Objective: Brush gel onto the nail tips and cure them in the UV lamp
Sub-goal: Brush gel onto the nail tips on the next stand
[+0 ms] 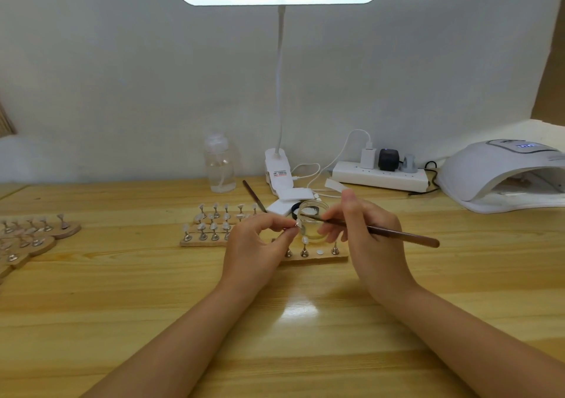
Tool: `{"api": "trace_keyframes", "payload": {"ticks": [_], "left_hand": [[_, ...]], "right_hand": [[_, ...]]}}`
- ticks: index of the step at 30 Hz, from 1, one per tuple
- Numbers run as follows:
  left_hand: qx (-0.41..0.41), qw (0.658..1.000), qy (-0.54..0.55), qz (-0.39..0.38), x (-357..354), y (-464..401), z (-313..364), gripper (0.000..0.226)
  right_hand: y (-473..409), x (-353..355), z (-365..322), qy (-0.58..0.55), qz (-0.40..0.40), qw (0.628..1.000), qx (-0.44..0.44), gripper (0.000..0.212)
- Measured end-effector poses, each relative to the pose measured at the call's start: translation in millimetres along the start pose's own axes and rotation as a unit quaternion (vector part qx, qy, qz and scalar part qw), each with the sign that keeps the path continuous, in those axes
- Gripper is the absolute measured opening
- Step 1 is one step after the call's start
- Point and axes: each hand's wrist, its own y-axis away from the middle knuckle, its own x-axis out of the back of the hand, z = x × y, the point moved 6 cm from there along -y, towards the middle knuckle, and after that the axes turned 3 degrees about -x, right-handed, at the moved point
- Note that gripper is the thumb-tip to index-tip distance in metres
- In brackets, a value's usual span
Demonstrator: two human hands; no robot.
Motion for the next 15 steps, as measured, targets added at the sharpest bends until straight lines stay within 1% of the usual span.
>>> {"api": "trace_keyframes", "payload": {"ticks": [4,8,10,12,15], "left_hand": [[-0.004,1.000,0.000,-0.004,-0.4,0.1,0.4,0.022],[-0.014,1.000,-0.002,-0.006,-0.7,0.1,1.5,0.027],[-0.015,1.000,-0.002,-0.009,-1.0,0.4,1.9,0.027],[-0.014,1.000,0.000,-0.009,-1.1,0.3,2.0,0.026],[-0.015,1.000,0.003,-0.005,-0.3,0.2,2.3,0.028]], "right_hand": [[1.3,-0.6,2.6,-0.006,-0.002,1.000,-0.020,0.054],[1.6,-1.6,0.8,-0.005,-0.007,1.000,-0.004,0.045],[2.1,-2.5,2.9,-0.004,-0.013,1.000,-0.016,0.050],[2.4,-0.8,2.3,-0.007,-0.004,1.000,-0.009,0.052],[2.7,-1.9,-0.3,0.008,-0.002,1.000,0.018,0.043]]}}
